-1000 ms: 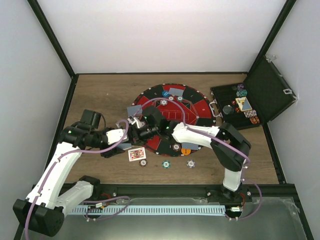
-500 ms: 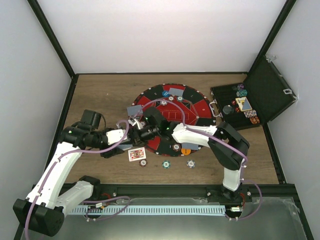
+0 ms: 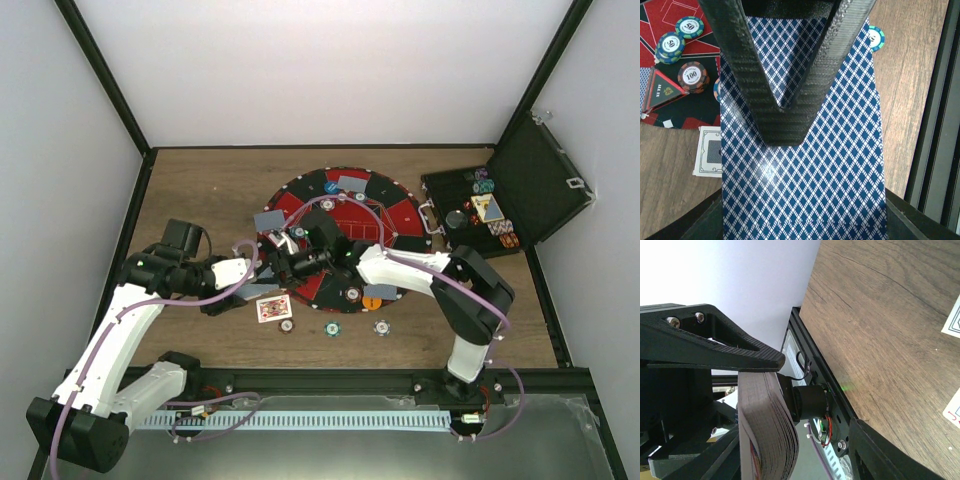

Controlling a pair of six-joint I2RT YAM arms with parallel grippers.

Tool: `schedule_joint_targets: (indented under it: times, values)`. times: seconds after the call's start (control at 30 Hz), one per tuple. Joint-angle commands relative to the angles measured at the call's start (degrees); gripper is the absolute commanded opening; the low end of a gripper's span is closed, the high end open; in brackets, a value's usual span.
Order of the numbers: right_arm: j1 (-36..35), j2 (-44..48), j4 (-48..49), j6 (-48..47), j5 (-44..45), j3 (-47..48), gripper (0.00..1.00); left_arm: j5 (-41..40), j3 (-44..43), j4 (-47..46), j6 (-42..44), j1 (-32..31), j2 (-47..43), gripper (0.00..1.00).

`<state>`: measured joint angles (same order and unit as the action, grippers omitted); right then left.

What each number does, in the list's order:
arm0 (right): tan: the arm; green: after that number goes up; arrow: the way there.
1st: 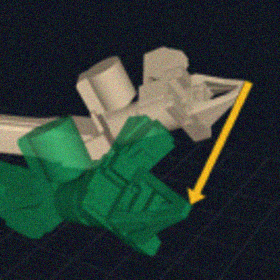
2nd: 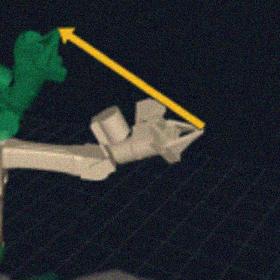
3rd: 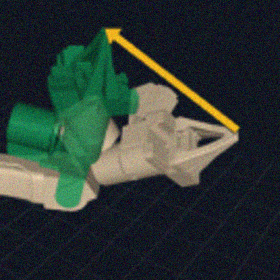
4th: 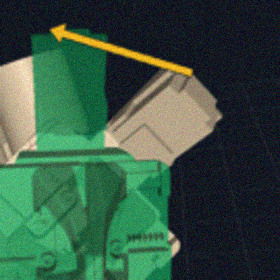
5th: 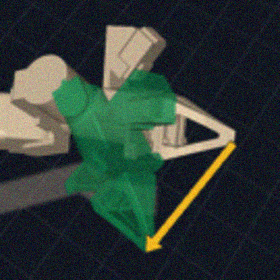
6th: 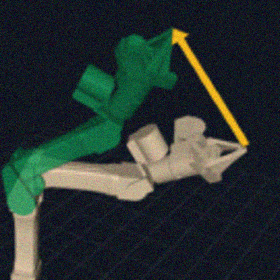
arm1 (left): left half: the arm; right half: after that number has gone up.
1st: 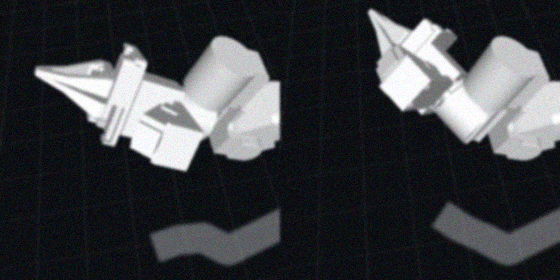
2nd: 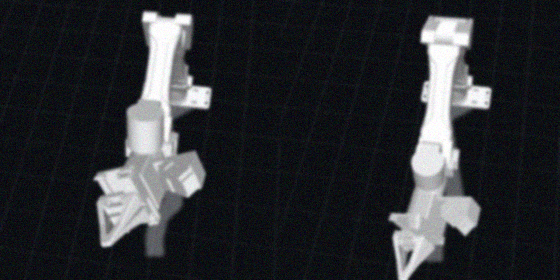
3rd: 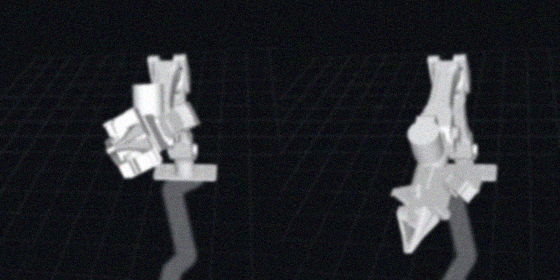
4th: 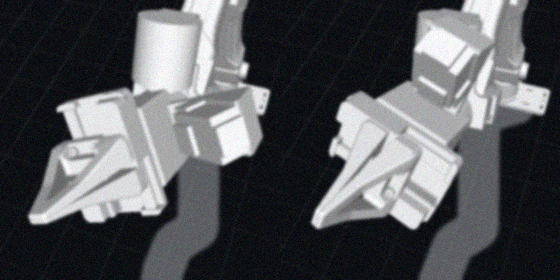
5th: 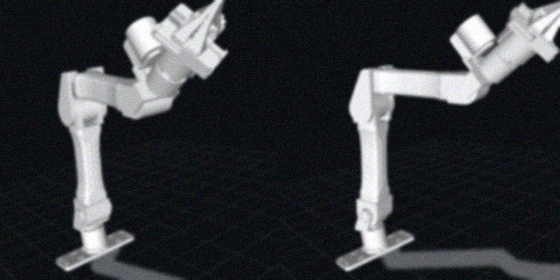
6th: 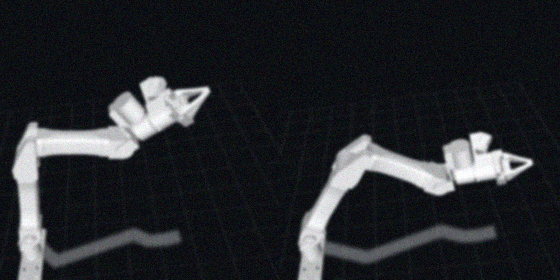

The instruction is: Distribute texas hold em gaming equipment

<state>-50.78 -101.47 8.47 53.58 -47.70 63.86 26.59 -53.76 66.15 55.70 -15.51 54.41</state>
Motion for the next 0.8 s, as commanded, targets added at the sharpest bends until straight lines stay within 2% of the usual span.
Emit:
schedule_joint_targets:
  times: [0.0,0.47,0.63,0.77]
  values:
    - [1.5,2.2,-5.2,-0.5,3.8,-1.2,0.52,3.2,-0.8,-0.4,0.7,0.1,-0.9,0.04]
    - [2.2,11.1,-4.5,1.4,3.5,-4.7,0.5,3.5,-0.5,-0.6,0.9,0.1,-0.9,0.04]
    - [2.5,12.9,-5.8,1.3,4.5,-5.3,0.39,3.1,-0.5,-0.4,0.9,0.1,-1.1,0.04]
    - [3.7,14.9,-7.0,0.9,4.9,-6.3,0.23,3.1,-0.5,-0.4,1.0,0.1,-1.1,0.04]
